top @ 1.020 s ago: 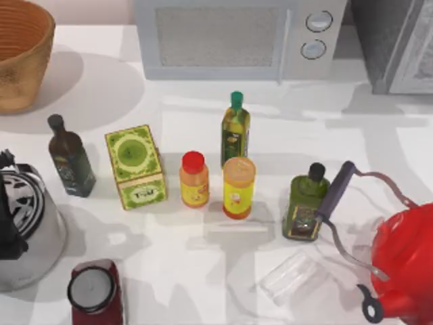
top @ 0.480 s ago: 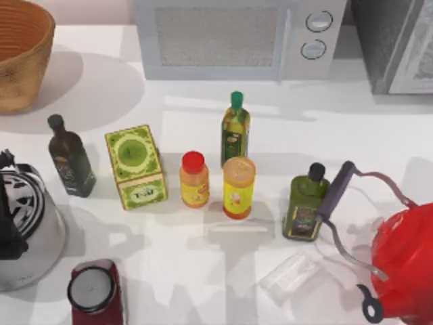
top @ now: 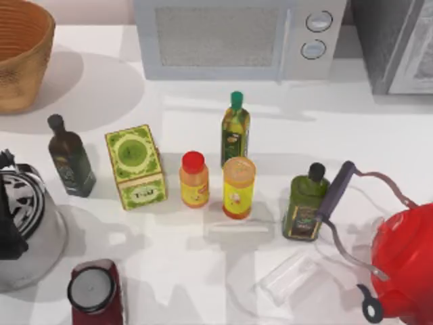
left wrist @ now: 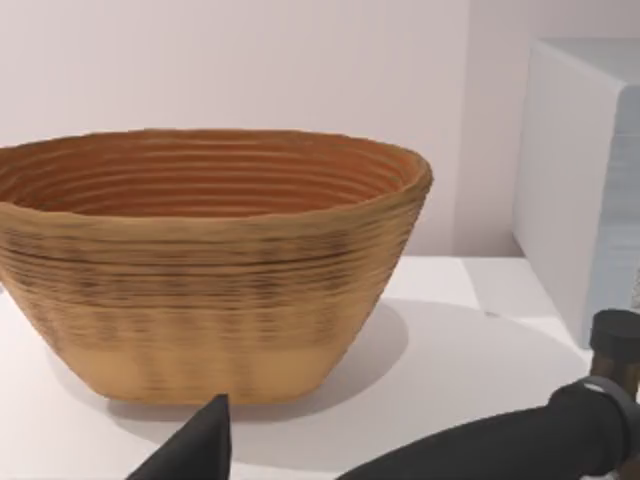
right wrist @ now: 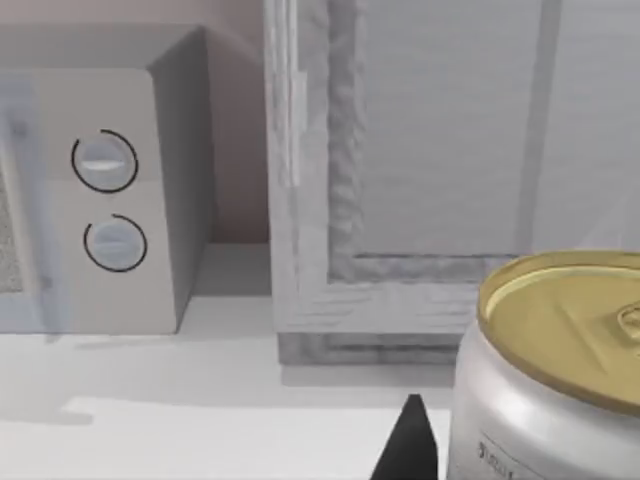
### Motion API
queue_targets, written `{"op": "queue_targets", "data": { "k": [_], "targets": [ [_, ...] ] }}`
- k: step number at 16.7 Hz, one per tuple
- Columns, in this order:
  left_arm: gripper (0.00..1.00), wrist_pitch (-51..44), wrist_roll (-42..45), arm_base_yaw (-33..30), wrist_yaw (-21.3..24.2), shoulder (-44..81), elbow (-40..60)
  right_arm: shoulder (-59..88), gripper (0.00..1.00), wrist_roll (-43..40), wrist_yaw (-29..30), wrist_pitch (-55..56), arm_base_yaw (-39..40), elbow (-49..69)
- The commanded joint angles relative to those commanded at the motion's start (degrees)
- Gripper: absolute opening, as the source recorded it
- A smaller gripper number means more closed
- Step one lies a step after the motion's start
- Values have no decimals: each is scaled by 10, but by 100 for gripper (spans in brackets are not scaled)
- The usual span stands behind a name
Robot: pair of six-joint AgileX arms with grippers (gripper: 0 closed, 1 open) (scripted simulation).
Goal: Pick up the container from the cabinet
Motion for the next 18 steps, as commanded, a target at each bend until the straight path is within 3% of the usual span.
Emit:
{"op": "queue_targets", "data": {
  "k": [9, 18],
  "targets": [
    [100, 0, 0, 0, 0, 0, 0, 6, 0, 0, -8, 10, -2, -7],
    [100, 0, 0, 0, 0, 0, 0, 239, 0, 1, -98, 170, -17, 65]
  ]
}}
